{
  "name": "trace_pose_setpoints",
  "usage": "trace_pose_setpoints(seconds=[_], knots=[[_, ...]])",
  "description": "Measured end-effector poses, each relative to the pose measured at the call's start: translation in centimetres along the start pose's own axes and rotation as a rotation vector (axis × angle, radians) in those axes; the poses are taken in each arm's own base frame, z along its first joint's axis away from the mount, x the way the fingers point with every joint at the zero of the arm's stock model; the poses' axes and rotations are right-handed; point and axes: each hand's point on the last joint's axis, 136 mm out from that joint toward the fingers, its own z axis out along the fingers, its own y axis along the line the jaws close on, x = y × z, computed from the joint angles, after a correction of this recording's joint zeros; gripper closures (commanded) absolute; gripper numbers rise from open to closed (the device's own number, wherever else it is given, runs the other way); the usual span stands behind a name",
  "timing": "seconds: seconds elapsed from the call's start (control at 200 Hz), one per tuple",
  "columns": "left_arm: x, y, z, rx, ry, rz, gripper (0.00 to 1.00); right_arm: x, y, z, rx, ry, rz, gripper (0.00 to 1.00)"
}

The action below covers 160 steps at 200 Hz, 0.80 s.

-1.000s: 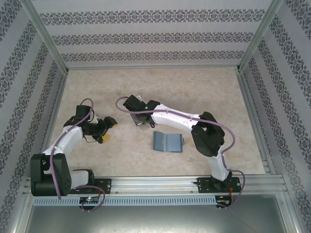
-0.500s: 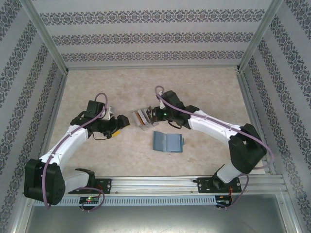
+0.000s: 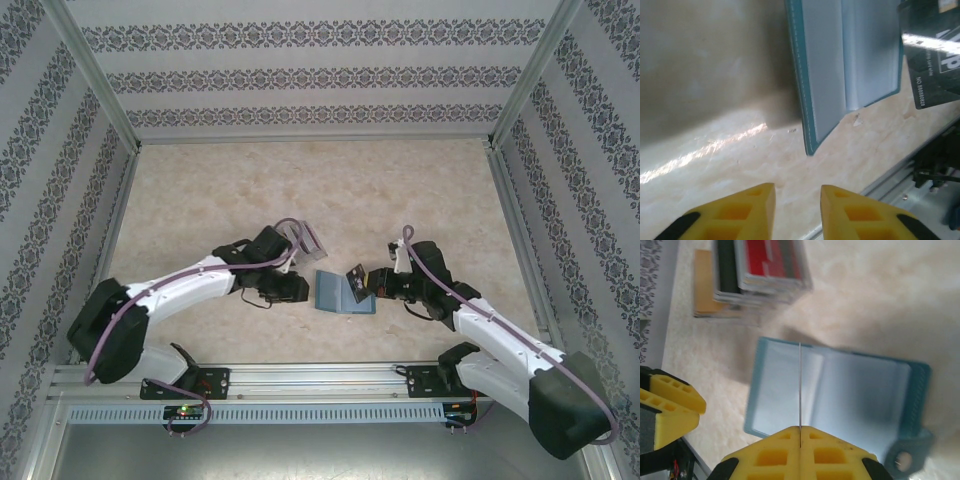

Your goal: Put the credit cards into the card holder

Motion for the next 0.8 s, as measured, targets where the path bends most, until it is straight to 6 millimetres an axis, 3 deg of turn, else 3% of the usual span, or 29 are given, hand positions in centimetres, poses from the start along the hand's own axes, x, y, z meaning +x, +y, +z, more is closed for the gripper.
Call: trace_pose_setpoints(seconds=[0.115, 0.29, 0.555, 0.799], knots=[[-0.1, 0.7, 1.7, -0.036, 0.016, 0.002, 0.72, 1.3, -1.4, 0.8, -0.02, 0.067, 0.072, 1.0], [-0.6, 1.3, 2.8, -0.069, 0.008, -0.001, 0.72, 2.3, -1.2, 2.0, -0.075, 0.159, 0.107, 1.0], [-1.5, 1.6, 4.0, -0.079, 0.002, -0.003, 0.74, 2.2, -1.4, 3.1, -0.104, 0.192, 0.127, 1.0], [-1.8, 1.9, 4.6, -0.095, -0.001, -0.014, 0.84, 1.7, -2.0, 3.6, -0.124, 0.19, 0.162, 0.97]])
